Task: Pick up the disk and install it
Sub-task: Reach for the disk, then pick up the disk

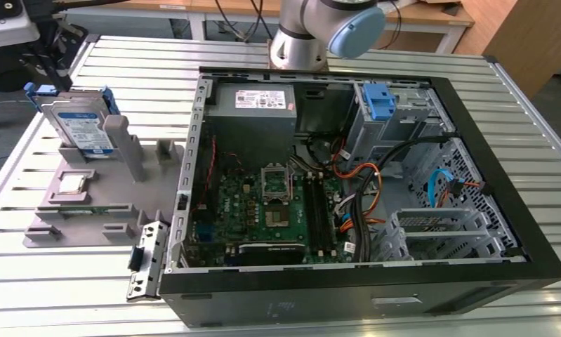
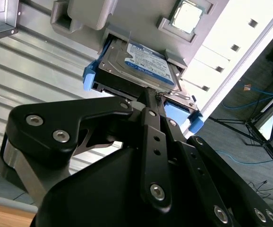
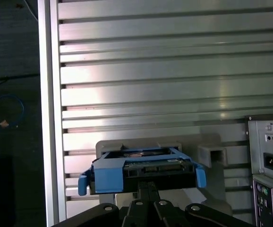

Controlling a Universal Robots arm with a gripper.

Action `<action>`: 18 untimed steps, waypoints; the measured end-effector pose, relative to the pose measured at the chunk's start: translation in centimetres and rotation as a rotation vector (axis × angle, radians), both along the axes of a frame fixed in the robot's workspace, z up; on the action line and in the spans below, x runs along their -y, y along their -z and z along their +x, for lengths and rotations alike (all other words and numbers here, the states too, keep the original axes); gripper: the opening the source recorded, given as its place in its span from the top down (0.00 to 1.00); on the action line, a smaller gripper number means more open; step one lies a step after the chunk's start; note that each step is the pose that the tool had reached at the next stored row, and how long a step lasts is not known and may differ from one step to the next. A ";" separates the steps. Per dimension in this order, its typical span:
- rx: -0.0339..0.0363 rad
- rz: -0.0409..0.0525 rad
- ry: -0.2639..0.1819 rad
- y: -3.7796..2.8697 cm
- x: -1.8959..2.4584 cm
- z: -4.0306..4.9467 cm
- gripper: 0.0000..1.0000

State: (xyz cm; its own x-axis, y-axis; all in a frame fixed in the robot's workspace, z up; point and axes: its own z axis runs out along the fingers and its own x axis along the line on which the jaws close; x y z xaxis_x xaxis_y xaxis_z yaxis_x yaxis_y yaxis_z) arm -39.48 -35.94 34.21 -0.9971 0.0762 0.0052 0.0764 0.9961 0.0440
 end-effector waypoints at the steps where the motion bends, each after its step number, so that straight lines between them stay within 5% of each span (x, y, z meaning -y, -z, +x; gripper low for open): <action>1: 0.0001 0.0005 0.000 0.02 -0.06 0.00 0.90; 18: 0.0000 0.0021 -0.001 0.18 -0.15 -0.31 0.90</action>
